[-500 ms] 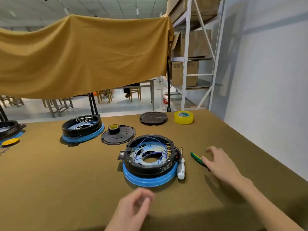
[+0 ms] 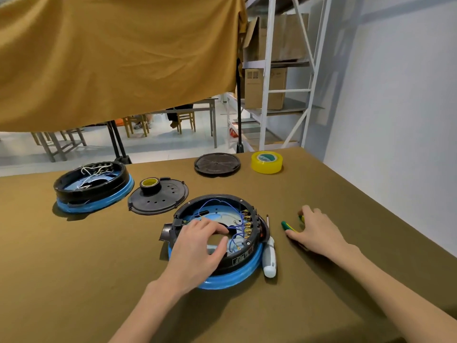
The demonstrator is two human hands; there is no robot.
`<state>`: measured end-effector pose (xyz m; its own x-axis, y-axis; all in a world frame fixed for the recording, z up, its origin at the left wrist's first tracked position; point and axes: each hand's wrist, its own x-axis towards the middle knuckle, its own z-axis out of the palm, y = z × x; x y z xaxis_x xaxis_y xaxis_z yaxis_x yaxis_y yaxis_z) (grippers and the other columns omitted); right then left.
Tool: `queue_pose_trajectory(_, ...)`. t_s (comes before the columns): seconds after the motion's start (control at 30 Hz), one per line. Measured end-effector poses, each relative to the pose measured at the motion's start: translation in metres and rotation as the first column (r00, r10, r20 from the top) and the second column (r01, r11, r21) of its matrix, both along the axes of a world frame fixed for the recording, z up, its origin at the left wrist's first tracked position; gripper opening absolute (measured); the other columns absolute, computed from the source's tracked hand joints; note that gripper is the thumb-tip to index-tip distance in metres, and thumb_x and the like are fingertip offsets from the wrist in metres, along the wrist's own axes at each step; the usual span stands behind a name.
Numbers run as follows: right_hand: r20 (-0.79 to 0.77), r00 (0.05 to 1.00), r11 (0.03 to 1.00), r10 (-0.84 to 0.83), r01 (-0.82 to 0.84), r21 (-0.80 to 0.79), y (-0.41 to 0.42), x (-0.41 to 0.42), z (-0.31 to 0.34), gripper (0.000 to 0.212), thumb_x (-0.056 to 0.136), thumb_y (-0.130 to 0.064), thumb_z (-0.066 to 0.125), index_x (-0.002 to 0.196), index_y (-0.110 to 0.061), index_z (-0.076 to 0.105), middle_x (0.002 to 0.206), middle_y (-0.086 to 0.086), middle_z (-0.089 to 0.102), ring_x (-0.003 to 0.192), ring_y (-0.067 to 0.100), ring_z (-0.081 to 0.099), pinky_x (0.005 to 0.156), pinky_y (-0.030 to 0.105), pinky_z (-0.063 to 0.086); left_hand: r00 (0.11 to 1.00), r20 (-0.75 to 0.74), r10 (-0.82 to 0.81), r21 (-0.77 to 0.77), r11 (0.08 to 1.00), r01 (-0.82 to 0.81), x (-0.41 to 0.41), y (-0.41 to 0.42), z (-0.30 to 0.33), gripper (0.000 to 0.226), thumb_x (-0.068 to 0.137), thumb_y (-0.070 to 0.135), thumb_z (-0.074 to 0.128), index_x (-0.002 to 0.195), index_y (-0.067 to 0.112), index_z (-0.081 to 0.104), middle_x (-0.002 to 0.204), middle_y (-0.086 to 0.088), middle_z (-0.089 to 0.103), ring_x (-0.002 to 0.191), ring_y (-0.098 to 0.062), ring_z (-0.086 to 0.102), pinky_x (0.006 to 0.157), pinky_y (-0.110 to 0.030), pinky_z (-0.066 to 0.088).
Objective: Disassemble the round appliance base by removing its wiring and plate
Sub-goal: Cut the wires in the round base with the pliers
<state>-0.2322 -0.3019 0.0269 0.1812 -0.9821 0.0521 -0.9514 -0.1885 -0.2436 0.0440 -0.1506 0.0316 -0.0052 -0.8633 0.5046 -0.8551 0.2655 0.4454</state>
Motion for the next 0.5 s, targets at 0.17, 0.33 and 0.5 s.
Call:
queue_pose_trajectory(0.17,-0.001,0.997,0.997,0.081,-0.081,0.011,-0.008,0.004,0.005,0.065,0.084,-0.065,0.068,0.128,-0.023,0.045,0.123,0.004,0.055,0.108,0.022,0.056,0.087,0.039,0.054,1.0,0.009,-0.018,0.024,1.0,0.017,0.021,-0.021,0.004,0.017,0.092,0.028,0.059,0.107,0.032,0.066,0.108,0.023,0.058,0.112,0.002,0.05,0.099,-0.02,0.036)
queue_pose_trajectory(0.33,0.04,0.991,0.992,0.124,-0.125,0.015,-0.026,0.008,0.006,0.077,0.079,-0.07,0.07,0.134,-0.023,0.047,0.129,0.003,0.056,0.112,0.02,0.056,0.09,0.036,0.054,0.997,0.042,-0.059,0.188,0.981,0.05,0.028,-0.045,0.012,0.036,0.096,0.033,0.061,0.131,0.04,0.058,0.127,0.027,0.053,0.123,0.004,0.043,0.105,-0.024,0.034)
queue_pose_trajectory(0.5,0.163,0.965,0.979,0.205,-0.204,-0.021,-0.037,0.032,0.014,0.063,0.093,-0.059,0.06,0.141,-0.019,0.049,0.142,0.008,0.051,0.122,0.023,0.055,0.104,0.04,0.047,0.985,0.022,-0.171,0.317,0.936,0.155,0.012,-0.068,0.024,0.021,0.098,0.037,0.065,0.118,0.036,0.071,0.113,0.023,0.063,0.108,0.003,0.058,0.1,-0.03,0.051)
